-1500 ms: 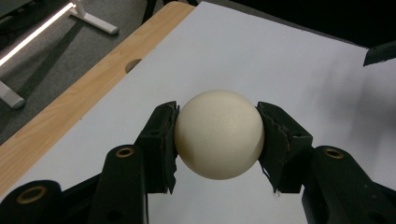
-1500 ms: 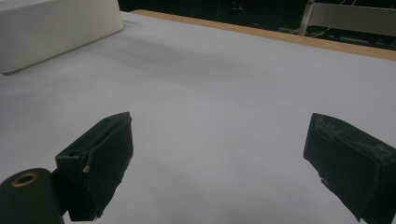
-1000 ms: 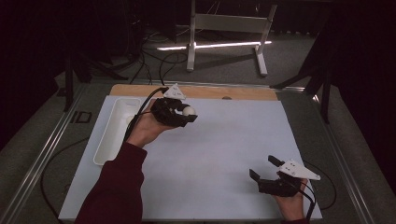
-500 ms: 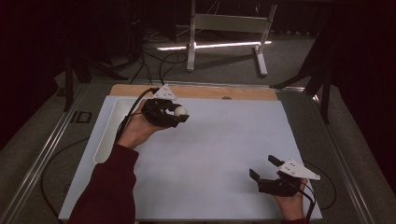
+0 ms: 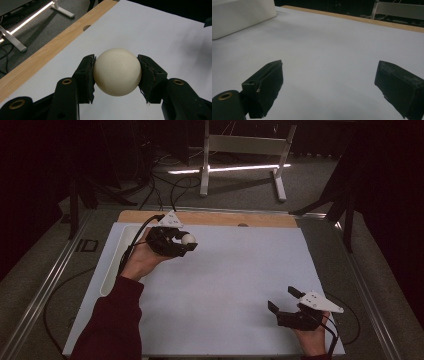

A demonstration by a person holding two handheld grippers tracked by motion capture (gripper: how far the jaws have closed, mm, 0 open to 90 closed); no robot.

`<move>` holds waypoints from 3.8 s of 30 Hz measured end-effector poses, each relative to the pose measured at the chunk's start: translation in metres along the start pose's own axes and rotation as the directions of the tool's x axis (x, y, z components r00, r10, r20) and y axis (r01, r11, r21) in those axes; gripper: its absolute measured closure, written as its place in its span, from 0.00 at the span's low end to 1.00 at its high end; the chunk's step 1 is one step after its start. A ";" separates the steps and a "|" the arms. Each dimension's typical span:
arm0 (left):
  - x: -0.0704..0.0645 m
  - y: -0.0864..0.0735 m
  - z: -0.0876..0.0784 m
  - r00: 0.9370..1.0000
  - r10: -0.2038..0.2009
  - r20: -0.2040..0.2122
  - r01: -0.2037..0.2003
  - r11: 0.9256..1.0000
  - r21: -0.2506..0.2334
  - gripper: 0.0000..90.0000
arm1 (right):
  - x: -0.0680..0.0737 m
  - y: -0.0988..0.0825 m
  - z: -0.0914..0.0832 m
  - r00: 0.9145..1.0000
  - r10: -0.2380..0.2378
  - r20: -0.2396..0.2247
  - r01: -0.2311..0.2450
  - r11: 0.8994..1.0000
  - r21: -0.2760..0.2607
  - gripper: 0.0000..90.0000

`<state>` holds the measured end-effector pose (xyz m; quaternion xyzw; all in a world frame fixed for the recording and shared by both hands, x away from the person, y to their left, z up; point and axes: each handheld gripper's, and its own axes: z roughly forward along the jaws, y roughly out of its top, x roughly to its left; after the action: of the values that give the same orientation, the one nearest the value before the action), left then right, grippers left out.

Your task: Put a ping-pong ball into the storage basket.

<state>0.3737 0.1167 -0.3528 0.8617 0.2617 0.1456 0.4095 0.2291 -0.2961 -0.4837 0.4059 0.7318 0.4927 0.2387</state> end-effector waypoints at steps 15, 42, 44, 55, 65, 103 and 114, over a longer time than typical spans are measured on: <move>0.001 -0.003 -0.010 0.999 0.004 -0.034 -0.004 1.000 -0.003 0.57 | 0.000 0.000 -0.001 1.000 0.001 0.000 -0.001 1.000 -0.001 0.09; 0.008 -0.015 -0.019 0.998 -0.011 -0.054 0.011 1.000 0.002 0.57 | -0.001 0.000 -0.001 1.000 0.003 0.002 -0.003 1.000 -0.003 0.09; 0.008 -0.016 -0.020 0.998 -0.011 -0.055 0.011 1.000 0.001 0.57 | -0.001 0.000 -0.001 1.000 0.004 0.001 -0.004 1.000 -0.003 0.09; 0.010 -0.021 -0.026 0.998 -0.015 -0.066 0.015 1.000 0.000 0.57 | 0.000 0.000 -0.001 1.000 0.002 0.001 -0.002 1.000 -0.001 0.09; 0.014 -0.031 -0.030 0.997 -0.029 -0.071 0.029 1.000 0.005 0.57 | 0.000 0.000 -0.001 1.000 0.001 0.001 -0.001 1.000 0.000 0.09; 0.026 -0.062 -0.052 0.989 -0.084 -0.122 0.084 0.996 -0.008 0.57 | 0.001 0.000 0.001 1.000 0.003 -0.003 -0.003 1.000 0.004 0.09; 0.029 -0.074 -0.059 0.985 -0.104 -0.135 0.103 0.995 -0.016 0.57 | 0.001 0.000 0.001 1.000 0.000 -0.003 0.000 1.000 0.004 0.09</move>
<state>0.3461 0.2094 -0.3728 0.8333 0.3327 0.1838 0.4015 0.2290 -0.2945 -0.4844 0.4058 0.7331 0.4918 0.2367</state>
